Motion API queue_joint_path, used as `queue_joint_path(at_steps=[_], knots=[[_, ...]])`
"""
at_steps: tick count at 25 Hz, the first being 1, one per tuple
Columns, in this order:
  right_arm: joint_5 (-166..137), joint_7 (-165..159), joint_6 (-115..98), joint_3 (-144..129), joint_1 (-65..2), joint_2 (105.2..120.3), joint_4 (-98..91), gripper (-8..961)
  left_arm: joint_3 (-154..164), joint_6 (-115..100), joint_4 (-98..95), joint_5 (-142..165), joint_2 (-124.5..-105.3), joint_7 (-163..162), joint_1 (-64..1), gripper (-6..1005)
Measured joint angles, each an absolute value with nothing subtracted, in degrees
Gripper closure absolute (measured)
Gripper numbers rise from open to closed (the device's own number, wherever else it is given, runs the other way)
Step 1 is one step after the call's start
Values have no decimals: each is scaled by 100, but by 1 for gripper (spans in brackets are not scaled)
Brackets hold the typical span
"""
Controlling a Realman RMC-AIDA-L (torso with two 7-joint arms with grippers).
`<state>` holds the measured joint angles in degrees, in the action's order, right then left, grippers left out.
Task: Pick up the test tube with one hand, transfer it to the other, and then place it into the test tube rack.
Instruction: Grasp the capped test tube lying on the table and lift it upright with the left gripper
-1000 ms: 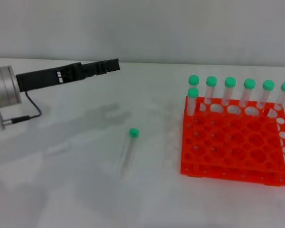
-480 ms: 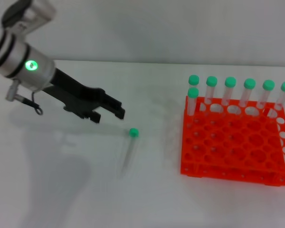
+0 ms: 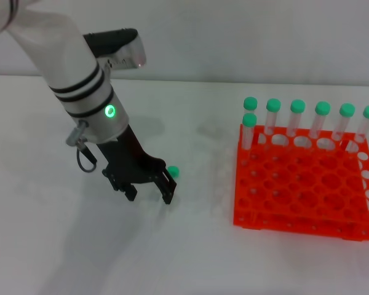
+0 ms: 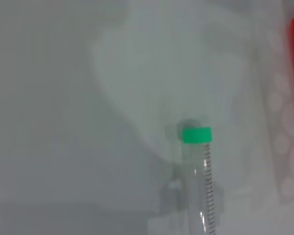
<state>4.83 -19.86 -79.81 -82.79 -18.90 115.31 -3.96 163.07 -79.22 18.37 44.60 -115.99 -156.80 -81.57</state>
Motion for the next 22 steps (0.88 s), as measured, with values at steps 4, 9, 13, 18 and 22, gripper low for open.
queue_joint_path(at_steps=[4, 9, 13, 18, 22], knots=[[483, -1986, -7960, -8279, -1890, 11537, -396, 102, 16304, -7716, 1780, 4575, -11726, -15847, -8104, 221], [483, -1986, -7923, -8279, -1904, 11545, -396, 103, 16303, -7500, 1711, 4665, -11822, -15980, -7971, 351], [483, -1986, -7923, -8279, -1914, 11551, -396, 103, 16303, -7339, 1566, 4700, -11846, -16030, -7878, 383], [483, -1986, -7923, -8279, -1909, 11550, -396, 103, 16303, -7048, 1387, 4743, -11850, -16113, -7820, 392], [483, -1986, -7923, -8279, -1892, 11549, -396, 104, 16301, -6989, 1378, 4733, -11850, -16135, -7794, 411]])
